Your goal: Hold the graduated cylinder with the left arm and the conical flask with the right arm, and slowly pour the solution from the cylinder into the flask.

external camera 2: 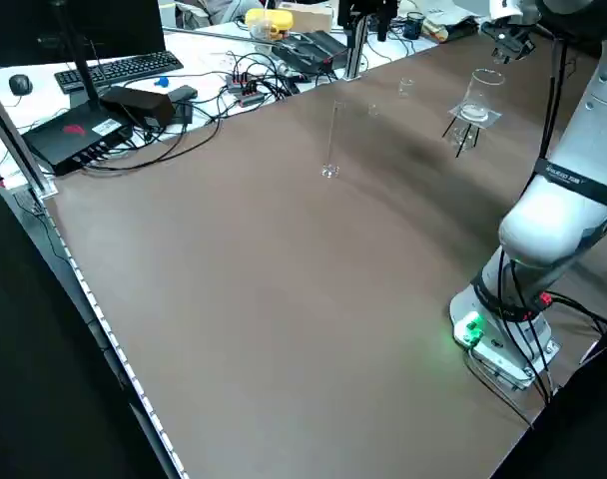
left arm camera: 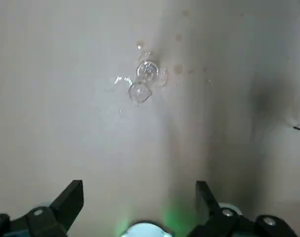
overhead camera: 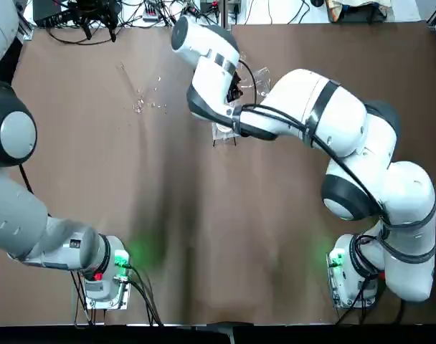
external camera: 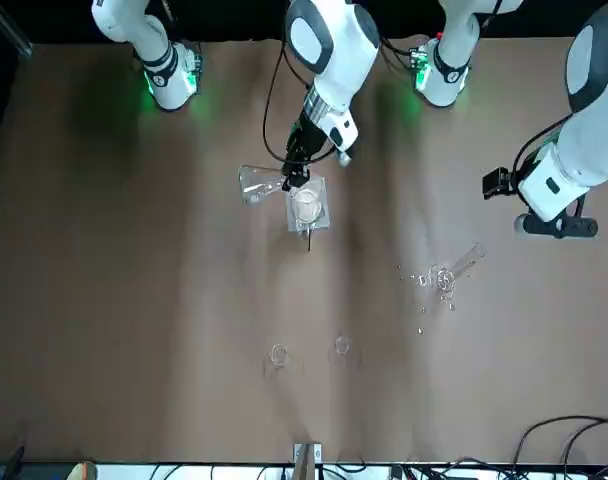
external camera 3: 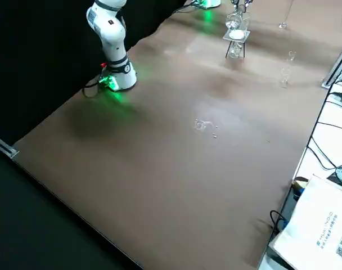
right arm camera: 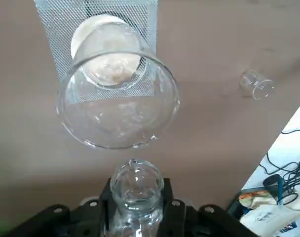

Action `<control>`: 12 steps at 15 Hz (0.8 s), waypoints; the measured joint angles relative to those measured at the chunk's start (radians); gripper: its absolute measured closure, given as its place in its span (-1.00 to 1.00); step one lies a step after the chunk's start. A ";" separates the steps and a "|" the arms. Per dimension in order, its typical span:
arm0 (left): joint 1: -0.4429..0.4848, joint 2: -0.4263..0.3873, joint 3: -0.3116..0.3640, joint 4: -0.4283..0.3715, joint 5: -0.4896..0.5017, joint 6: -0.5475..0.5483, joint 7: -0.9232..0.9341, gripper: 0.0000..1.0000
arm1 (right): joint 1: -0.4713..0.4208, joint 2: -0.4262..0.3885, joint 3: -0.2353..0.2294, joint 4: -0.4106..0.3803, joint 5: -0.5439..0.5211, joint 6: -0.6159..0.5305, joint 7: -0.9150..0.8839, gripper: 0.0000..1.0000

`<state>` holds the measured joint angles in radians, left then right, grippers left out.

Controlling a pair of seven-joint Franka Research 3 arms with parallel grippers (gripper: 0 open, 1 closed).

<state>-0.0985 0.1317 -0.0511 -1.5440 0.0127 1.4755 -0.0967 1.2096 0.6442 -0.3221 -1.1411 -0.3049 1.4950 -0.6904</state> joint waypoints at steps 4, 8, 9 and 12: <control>0.000 -0.010 0.000 0.006 0.000 -0.012 -0.054 -1.00 | -0.070 -0.053 -0.003 0.007 0.101 0.014 -0.007 0.22; 0.001 -0.011 0.000 0.007 0.000 -0.028 -0.058 -1.00 | -0.223 -0.115 -0.005 0.007 0.213 0.015 -0.117 0.22; 0.001 -0.011 0.000 0.007 0.000 -0.028 -0.059 -1.00 | -0.271 -0.121 -0.006 0.006 0.248 0.014 -0.168 0.22; 0.001 -0.011 0.000 0.007 0.000 -0.030 -0.059 -1.00 | -0.426 -0.126 -0.011 0.006 0.387 0.016 -0.329 0.22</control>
<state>-0.0973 0.1204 -0.0506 -1.5372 0.0132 1.4460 -0.1556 0.7832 0.5182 -0.3335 -1.1349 0.0825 1.5111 -1.0195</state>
